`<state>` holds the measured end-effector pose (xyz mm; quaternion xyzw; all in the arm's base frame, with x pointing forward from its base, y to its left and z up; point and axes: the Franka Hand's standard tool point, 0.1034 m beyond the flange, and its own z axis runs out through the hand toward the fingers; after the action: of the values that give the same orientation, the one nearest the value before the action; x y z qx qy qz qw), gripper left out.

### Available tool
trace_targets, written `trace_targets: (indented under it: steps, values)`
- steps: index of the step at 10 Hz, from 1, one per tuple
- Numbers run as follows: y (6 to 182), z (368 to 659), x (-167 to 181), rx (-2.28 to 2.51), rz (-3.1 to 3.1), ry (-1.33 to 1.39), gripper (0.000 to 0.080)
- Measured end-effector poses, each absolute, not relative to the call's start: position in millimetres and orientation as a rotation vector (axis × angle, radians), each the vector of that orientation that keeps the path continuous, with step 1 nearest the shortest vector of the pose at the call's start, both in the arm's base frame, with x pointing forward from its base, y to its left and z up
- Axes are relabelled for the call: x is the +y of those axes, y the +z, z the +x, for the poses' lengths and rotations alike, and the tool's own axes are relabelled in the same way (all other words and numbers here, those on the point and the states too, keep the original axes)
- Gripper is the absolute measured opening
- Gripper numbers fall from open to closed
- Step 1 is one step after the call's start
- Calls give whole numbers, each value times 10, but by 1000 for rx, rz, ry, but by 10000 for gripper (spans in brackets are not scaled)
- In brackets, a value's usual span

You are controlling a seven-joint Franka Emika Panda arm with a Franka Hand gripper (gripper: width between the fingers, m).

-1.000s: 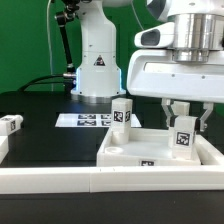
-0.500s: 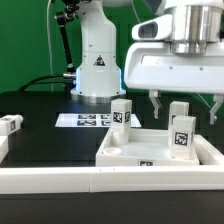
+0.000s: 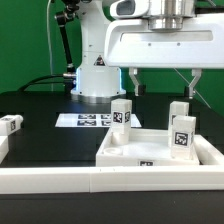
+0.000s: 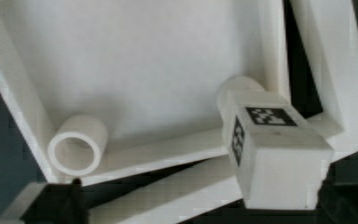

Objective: Assemble square table

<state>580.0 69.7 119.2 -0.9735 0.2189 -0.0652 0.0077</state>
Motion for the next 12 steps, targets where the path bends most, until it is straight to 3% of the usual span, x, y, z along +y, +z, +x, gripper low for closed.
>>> trace_targets:
  steps: [4,6,9,12]
  values:
    - [1131,5723,657,667,-3050,-216,648]
    - [1126,5475,397,566,-3064,-231,648]
    - [1096,5214,-275,473,-3091,-229,648]
    - [1086,5212,-303,483,-3091,-227,648]
